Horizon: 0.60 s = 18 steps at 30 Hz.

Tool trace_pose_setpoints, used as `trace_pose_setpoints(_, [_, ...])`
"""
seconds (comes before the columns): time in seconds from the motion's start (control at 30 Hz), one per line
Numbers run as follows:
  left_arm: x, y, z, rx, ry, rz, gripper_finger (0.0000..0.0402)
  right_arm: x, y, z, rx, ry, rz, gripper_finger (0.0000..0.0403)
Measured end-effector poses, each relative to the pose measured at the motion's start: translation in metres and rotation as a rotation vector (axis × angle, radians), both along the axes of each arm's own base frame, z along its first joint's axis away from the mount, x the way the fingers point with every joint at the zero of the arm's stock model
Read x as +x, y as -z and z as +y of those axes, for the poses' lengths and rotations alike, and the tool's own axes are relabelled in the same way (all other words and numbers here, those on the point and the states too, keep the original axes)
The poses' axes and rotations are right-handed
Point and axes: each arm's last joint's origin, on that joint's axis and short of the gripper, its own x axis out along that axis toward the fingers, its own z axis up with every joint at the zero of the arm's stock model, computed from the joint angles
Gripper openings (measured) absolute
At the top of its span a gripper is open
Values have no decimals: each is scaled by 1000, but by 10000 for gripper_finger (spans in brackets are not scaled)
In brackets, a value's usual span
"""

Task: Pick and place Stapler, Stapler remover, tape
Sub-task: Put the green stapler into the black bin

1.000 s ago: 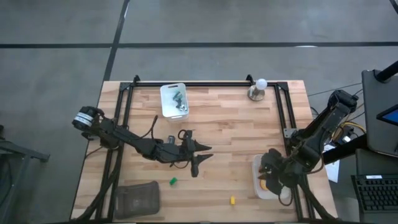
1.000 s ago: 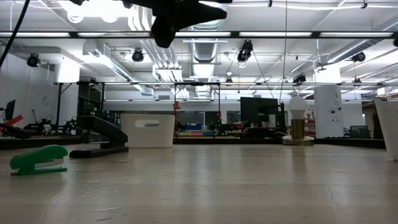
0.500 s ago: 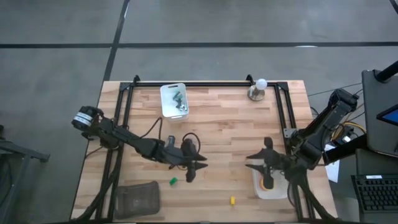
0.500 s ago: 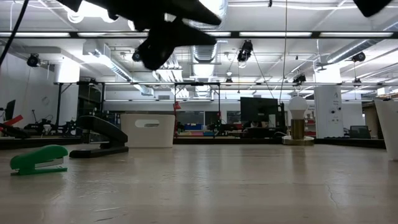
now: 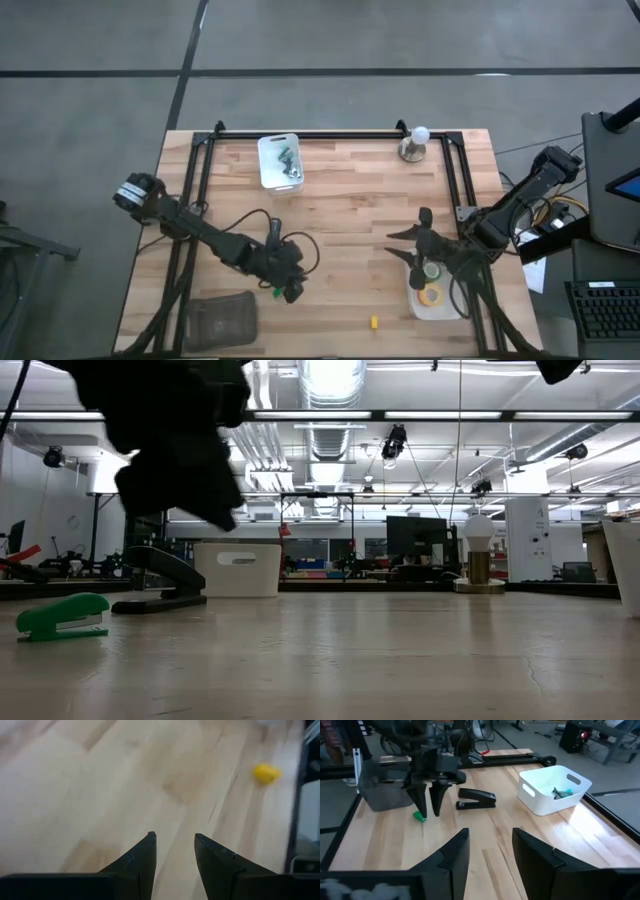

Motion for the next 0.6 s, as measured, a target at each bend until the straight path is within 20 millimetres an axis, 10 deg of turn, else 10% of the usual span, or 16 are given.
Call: trace_pose_setpoints(0.6, [-30,12,-17,-33,-39,275,218,1,0,-1,8,7,-5,114])
